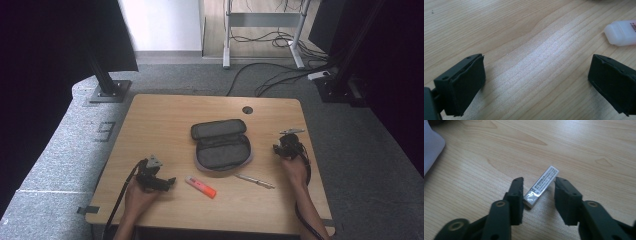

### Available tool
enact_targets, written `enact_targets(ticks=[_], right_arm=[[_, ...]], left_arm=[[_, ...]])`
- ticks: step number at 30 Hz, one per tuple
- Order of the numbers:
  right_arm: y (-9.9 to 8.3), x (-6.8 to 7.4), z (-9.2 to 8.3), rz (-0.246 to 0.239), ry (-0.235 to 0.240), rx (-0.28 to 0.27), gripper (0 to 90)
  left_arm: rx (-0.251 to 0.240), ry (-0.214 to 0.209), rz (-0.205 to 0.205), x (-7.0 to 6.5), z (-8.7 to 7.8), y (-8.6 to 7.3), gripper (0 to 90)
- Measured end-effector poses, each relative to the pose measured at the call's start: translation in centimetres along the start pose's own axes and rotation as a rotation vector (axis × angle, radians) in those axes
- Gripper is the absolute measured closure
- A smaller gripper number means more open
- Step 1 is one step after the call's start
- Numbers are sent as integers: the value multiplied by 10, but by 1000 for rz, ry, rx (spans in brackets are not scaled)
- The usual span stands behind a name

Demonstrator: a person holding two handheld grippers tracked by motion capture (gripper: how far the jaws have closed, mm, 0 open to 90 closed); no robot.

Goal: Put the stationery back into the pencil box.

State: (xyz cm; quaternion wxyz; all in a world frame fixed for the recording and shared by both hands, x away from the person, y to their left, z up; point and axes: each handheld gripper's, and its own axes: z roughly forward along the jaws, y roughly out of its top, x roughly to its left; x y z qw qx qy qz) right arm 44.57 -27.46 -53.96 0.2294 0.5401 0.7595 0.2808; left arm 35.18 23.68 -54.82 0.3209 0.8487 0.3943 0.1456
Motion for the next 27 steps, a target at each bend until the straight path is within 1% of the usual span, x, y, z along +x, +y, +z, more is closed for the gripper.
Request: enact_targets(ticks=[5,6,7,8,14,17,19,21,24,27], right_arm=[[-3,-5,-1,31,16,-6,746],[-3,-5,-1,31,16,-6,746],[-3,-7,-1,37,18,-6,773],[-4,-8,-2,43,15,-4,780],[-5,-11,-4,52,23,-2,782],[-5,-10,-4,46,24,-3,783],[-4,-9,-6,39,34,-4,783],[-2,-7,-8,26,35,-8,783],[2,-4,-13,13,51,-16,783],[4,0,-18,15,87,-32,783]], left_arm=[[0,-1,0,0,0,0,11],[0,-1,0,0,0,0,10],[0,0,0,0,0,0,10],[0,-1,0,0,0,0,10],[0,0,0,0,0,0,10],[0,-1,0,0,0,0,10],[0,0,0,0,0,0,10],[0,-1,0,0,0,0,10],[0,-1,0,0,0,0,10],[-1,1,0,0,0,0,10]])
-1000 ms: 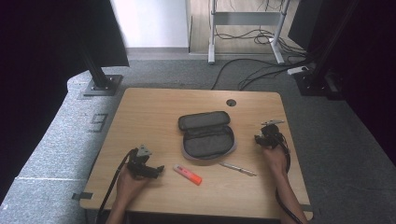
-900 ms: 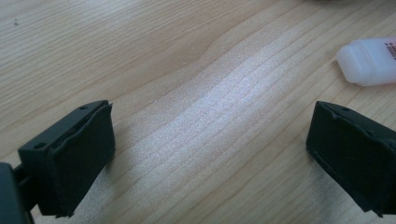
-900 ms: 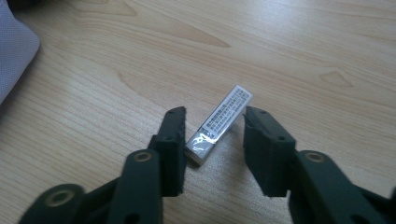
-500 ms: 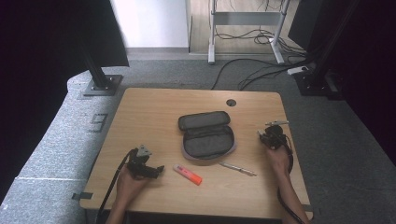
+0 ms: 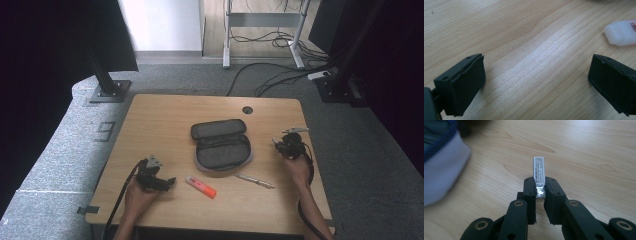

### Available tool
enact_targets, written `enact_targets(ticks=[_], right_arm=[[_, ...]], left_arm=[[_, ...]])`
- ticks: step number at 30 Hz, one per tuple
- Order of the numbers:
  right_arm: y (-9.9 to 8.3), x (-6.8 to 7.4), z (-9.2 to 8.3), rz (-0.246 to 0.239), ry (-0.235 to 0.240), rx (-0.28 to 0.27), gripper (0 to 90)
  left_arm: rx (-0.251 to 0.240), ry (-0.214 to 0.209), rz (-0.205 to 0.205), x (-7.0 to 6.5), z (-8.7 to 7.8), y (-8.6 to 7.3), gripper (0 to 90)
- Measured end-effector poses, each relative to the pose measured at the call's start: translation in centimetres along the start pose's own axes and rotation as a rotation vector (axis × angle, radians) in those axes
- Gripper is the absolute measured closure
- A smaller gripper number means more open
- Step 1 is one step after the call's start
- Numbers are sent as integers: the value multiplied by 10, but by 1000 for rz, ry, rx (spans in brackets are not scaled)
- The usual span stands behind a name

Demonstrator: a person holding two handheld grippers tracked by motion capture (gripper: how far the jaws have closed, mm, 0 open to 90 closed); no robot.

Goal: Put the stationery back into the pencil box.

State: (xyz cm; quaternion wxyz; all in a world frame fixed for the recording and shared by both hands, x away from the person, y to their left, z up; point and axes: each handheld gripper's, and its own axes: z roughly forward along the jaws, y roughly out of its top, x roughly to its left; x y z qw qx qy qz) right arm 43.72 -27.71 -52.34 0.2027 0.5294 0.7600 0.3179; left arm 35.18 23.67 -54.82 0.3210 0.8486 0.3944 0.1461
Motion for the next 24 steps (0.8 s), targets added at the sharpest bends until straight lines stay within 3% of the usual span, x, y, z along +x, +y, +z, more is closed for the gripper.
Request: enact_targets(ticks=[11,24], right_arm=[[12,17,-13,-42,40,-29,783],[20,25,-27,-65,79,-59,783]], left_arm=[[1,-1,0,0,0,0,10],[0,-2,0,0,0,0,10]])
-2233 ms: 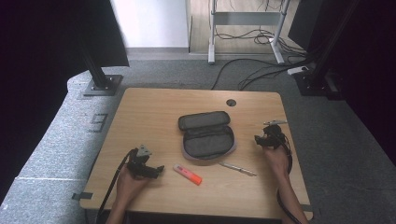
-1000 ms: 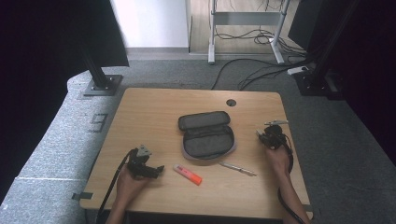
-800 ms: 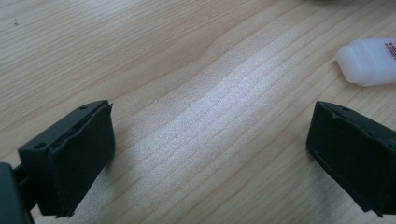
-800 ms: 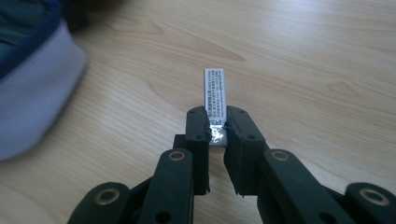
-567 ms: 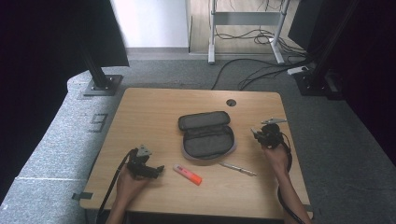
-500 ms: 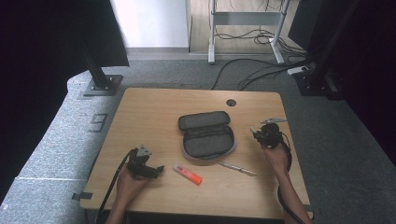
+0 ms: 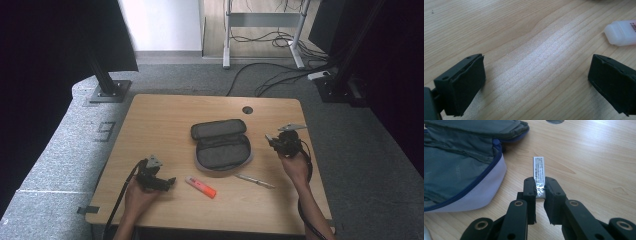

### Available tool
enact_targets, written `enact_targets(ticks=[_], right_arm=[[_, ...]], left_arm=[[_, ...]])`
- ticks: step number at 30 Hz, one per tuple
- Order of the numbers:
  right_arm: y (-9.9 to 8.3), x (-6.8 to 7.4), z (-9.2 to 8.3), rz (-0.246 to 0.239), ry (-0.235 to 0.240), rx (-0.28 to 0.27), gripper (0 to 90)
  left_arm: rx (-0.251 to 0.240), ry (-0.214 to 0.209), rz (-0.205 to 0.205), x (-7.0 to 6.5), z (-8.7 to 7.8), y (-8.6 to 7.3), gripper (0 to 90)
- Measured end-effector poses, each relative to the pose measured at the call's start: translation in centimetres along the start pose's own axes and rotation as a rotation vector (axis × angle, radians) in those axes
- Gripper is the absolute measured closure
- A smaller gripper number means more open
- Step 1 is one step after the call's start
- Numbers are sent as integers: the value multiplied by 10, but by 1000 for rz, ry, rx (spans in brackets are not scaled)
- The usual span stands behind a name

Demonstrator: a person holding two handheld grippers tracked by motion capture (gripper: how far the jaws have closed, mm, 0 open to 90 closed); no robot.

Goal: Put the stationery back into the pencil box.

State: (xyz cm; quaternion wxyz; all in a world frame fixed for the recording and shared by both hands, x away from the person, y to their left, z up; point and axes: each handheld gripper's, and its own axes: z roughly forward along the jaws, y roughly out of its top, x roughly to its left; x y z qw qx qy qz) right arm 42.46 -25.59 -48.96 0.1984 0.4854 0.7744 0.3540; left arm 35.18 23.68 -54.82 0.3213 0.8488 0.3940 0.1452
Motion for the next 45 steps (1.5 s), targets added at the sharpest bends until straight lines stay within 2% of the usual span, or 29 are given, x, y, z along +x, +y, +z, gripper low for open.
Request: enact_targets(ticks=[7,18,29,45], right_arm=[[5,7,-5,-11,20,-18,782],[15,24,-9,-57,47,-33,782],[21,42,-4,-87,73,-42,782],[24,69,8,-131,134,-44,782]], left_arm=[[-2,0,-2,0,0,0,10],[-2,1,-2,0,0,0,10],[-2,1,-3,0,0,0,11],[0,1,0,0,0,0,10]])
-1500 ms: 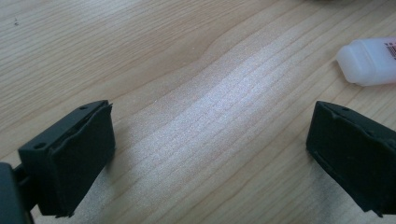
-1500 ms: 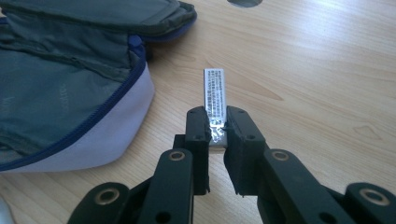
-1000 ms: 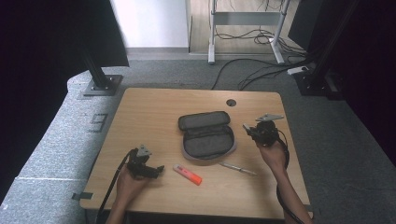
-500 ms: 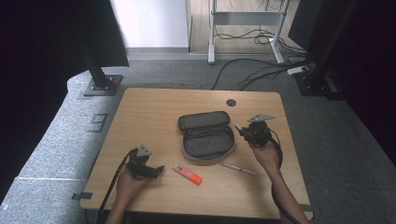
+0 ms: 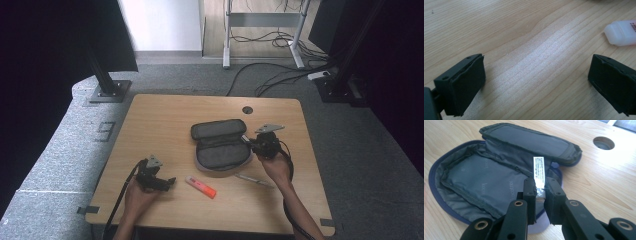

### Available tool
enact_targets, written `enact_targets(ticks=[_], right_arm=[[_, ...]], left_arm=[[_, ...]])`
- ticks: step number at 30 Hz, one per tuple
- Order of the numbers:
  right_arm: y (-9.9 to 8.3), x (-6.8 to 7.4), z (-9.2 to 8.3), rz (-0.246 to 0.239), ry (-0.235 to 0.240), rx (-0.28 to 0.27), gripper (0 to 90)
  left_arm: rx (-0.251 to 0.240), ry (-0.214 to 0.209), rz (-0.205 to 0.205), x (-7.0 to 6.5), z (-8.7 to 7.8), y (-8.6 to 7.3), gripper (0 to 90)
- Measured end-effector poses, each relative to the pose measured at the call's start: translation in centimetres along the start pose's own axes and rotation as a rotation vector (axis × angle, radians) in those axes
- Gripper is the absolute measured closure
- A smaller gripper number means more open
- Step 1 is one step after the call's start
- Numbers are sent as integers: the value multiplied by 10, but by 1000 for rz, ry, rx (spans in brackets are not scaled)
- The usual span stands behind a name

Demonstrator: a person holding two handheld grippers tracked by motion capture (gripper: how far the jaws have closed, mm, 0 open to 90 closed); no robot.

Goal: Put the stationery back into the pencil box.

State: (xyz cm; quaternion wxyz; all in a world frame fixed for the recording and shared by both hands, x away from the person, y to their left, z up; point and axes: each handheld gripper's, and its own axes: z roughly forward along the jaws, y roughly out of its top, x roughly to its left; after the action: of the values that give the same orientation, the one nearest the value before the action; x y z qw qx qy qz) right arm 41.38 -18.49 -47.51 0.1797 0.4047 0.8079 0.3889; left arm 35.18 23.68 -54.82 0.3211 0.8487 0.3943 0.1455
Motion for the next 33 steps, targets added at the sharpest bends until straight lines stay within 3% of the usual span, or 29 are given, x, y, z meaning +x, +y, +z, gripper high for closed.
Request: enact_targets(ticks=[11,33], right_arm=[[-3,11,15,-16,22,17,781],[-21,15,46,-33,29,102,781]], left_arm=[[0,0,0,0,0,0,10],[0,0,0,0,0,0,11]])
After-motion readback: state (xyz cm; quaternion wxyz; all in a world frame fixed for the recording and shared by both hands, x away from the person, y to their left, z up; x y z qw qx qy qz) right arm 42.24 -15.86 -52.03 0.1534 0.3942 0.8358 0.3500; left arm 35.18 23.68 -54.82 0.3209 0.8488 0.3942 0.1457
